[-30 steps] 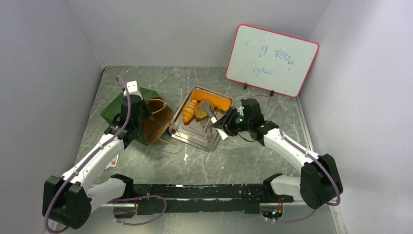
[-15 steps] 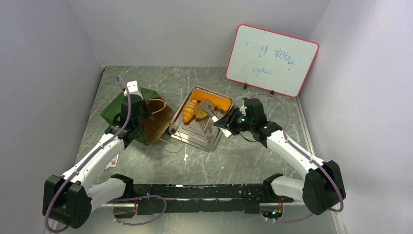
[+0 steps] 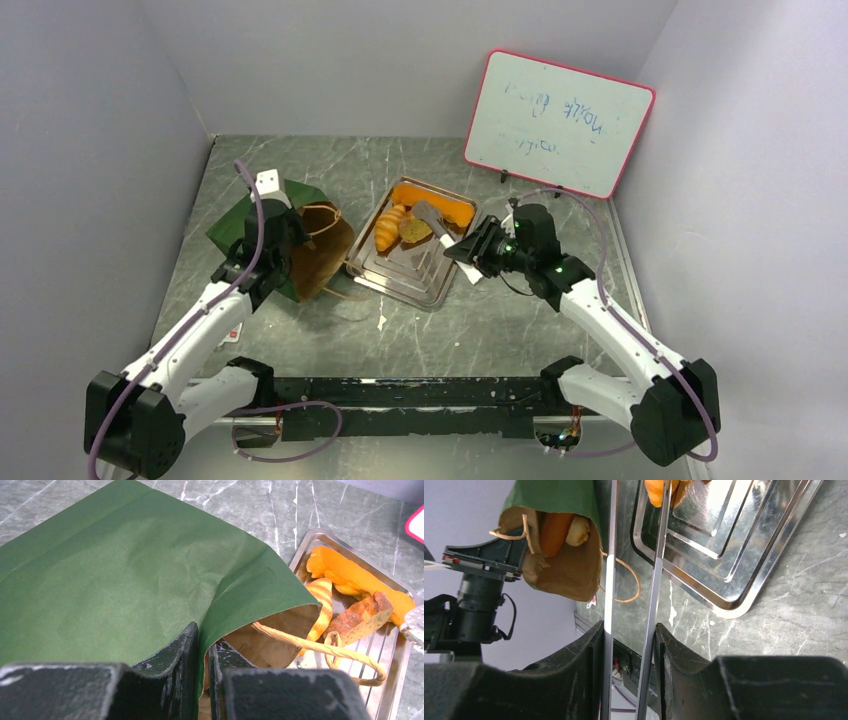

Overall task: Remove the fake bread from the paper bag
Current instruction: Place the fake bread in the container, then take out the fake bread from the paper bag.

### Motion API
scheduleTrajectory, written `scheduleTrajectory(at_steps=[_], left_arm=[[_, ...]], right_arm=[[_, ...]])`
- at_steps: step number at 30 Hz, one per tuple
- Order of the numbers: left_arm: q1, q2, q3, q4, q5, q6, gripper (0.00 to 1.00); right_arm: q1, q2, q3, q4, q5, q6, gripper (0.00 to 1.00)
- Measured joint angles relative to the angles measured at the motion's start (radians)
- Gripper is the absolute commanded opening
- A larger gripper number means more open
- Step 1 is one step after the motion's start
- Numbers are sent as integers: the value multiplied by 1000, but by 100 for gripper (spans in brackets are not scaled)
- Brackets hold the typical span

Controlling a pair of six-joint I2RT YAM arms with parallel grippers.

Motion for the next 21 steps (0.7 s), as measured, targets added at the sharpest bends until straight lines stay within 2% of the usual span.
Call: scheduleTrajectory(at_steps=[6, 14, 21], left_arm=[[0, -114, -85, 3, 0, 0, 7], [0, -173, -144, 17, 3, 0, 7], [0, -172, -143, 18, 10, 0, 7]], right_arm=[[39, -62, 0, -12, 5, -2, 34], [316, -69, 6, -11, 66, 6, 33], [448, -50, 6, 19, 113, 30, 32]])
